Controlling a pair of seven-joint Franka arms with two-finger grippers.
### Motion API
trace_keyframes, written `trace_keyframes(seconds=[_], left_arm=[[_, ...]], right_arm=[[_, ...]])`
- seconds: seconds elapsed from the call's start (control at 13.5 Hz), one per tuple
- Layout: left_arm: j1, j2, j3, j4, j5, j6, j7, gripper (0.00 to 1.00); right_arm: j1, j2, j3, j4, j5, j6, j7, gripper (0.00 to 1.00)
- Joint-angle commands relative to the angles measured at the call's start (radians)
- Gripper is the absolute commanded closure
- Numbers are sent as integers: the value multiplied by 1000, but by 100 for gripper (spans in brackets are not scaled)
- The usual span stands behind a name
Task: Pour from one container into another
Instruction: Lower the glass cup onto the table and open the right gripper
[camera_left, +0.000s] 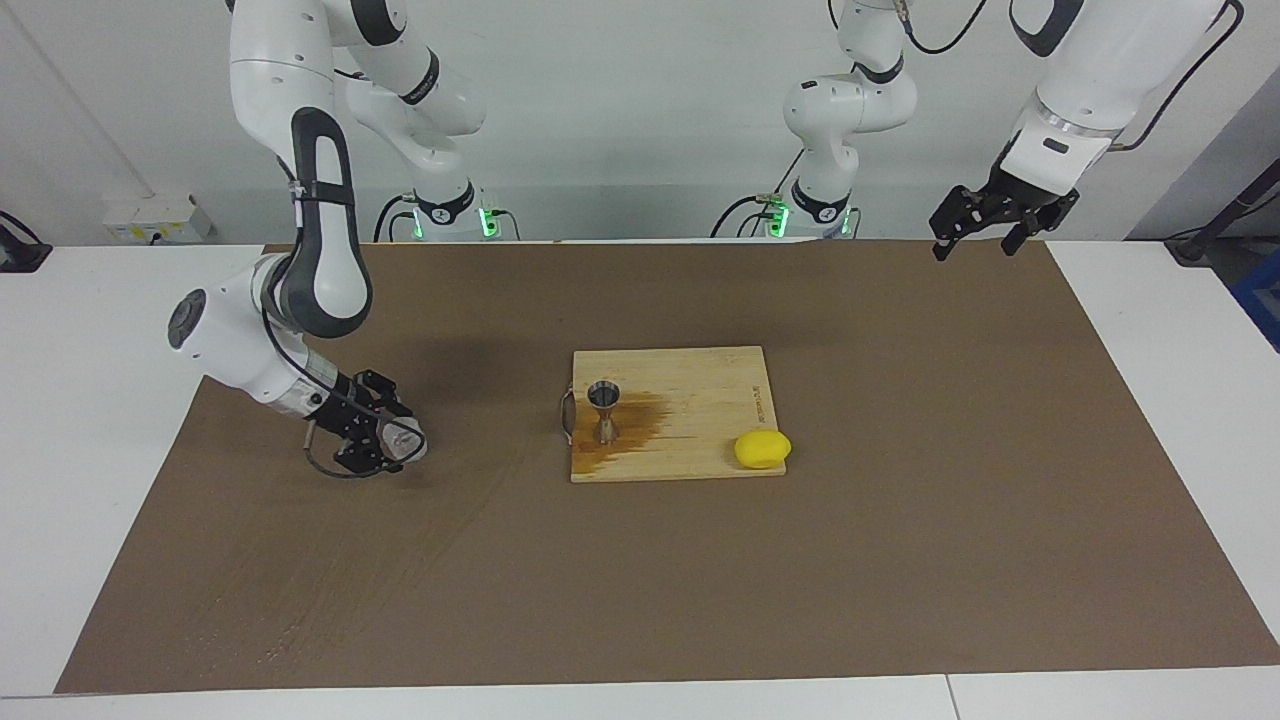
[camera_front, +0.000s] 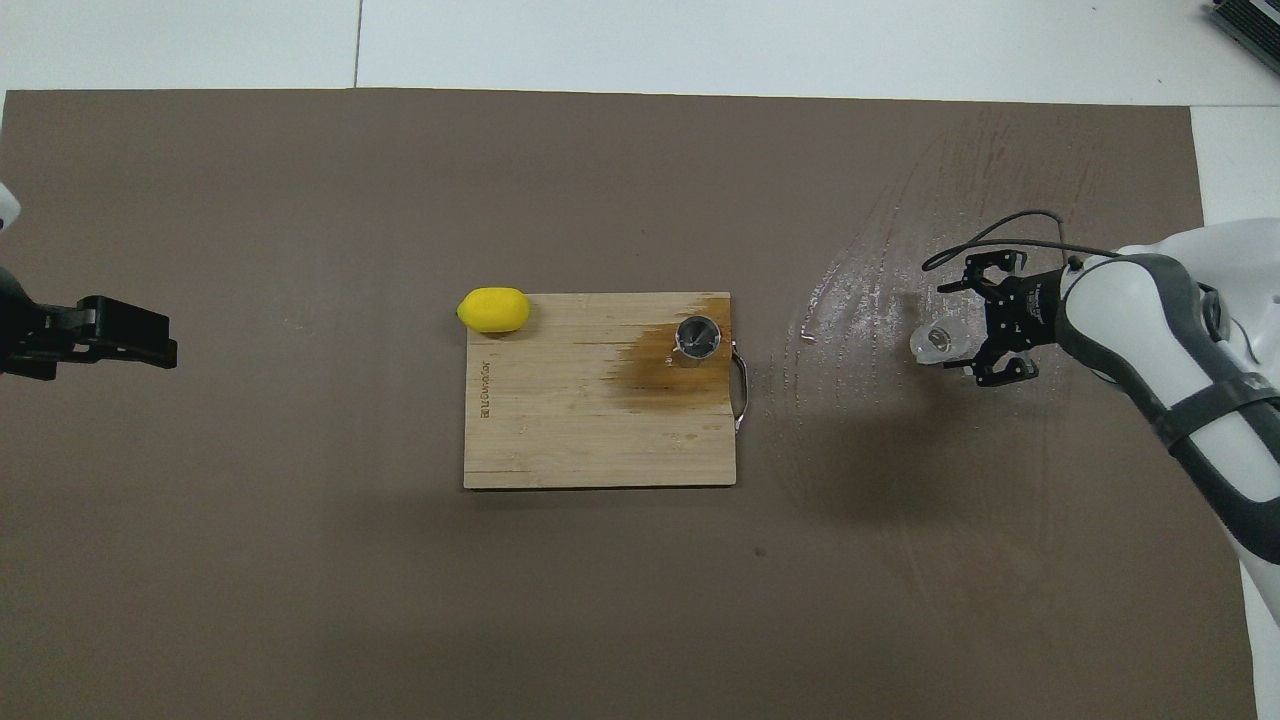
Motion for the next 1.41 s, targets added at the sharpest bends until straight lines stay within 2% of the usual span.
trace_keyframes(seconds=[0.0,0.22,0.52,0.74,0.96,1.19,1.33], left_arm=[[11,-34,-3,-39,-14,19,5,0],[11,-34,-3,-39,-14,19,5,0],[11,-34,-3,-39,-14,19,5,0],[13,-34,-3,-39,-14,19,5,0],[11,-34,-3,-39,-14,19,5,0],[13,-34,-3,-39,-14,19,5,0],[11,-34,-3,-39,-14,19,5,0]], right_arm=[[-9,-97,6,-34,-4,-12,-29,0],[38,-121,9,-21,-196,-49,-144,0],[162,-124,9,-21,-438,-55,-485,0],[225,-152,11,0,-566,-70,-638,0],[238,-201,18,89,-621,-185,-685,0],[207,-276,2,124,-623,-247,-768,0],[167,-287,5,199,-620,-323,-794,0]])
